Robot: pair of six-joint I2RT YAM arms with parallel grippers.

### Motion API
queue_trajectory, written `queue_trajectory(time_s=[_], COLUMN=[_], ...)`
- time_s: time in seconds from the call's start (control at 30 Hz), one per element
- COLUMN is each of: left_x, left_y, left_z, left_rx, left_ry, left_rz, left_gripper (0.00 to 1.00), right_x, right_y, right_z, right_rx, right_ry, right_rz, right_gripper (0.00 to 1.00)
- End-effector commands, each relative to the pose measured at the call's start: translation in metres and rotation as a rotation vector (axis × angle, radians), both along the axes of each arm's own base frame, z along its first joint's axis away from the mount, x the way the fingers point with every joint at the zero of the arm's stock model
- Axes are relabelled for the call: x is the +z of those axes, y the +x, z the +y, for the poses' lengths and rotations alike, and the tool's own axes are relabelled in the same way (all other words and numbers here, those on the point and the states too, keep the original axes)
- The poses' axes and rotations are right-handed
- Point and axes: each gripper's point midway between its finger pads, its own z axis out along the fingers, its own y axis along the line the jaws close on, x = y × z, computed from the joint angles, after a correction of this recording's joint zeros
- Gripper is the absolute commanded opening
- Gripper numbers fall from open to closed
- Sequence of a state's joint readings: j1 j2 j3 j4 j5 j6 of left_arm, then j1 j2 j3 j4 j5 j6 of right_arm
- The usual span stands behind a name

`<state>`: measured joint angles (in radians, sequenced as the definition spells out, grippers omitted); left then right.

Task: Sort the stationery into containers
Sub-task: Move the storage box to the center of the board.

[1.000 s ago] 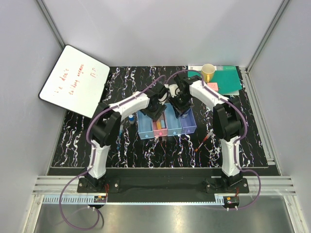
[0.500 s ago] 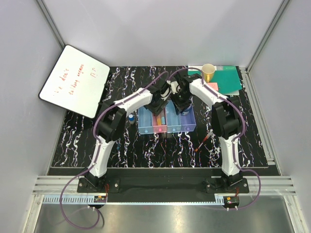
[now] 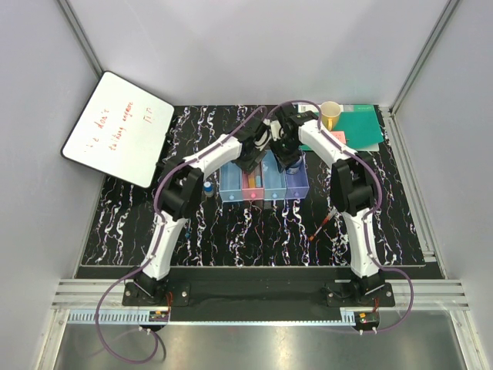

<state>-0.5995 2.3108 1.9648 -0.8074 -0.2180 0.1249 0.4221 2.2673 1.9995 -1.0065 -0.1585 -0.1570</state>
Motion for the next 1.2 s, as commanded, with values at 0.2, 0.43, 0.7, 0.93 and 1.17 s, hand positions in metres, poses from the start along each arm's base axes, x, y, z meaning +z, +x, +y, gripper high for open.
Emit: queue_trajectory(time_s=[0.2, 0.43, 0.7, 0.93, 1.17], left_x=[0.057, 0.067, 0.065, 0.072, 0.094], left_y=[0.06, 0.061, 0.061, 0.071, 0.064], left_z=[-0.046, -0.048, -0.055, -0.059, -0.054], left_rx=[-0.126, -0.136, -0.17, -0.171, -0.161], left_ry=[-0.097, -0.113, -0.133, -0.128, -0.15], left_rz=[-0.251, -0.267, -0.268, -0.309, -0.329], left_gripper=[0.64, 0.64, 0.64, 0.64, 0.64], right_x=[-0.002, 0.01, 0.013, 0.019, 0.041], right_y=[0.052, 0.06, 0.053, 0.054, 0.062], right_z=[0.012, 0.013, 0.008, 0.008, 0.012], right_rx=[0.042, 0.045, 0.039, 0.04, 0.046], right_ry=[-0.001, 0.012, -0.002, 0.001, 0.027], right_rz=[-0.144, -0.18, -0.177, -0.189, -0.241], right_gripper=[0.34, 0.34, 0.34, 0.34, 0.35])
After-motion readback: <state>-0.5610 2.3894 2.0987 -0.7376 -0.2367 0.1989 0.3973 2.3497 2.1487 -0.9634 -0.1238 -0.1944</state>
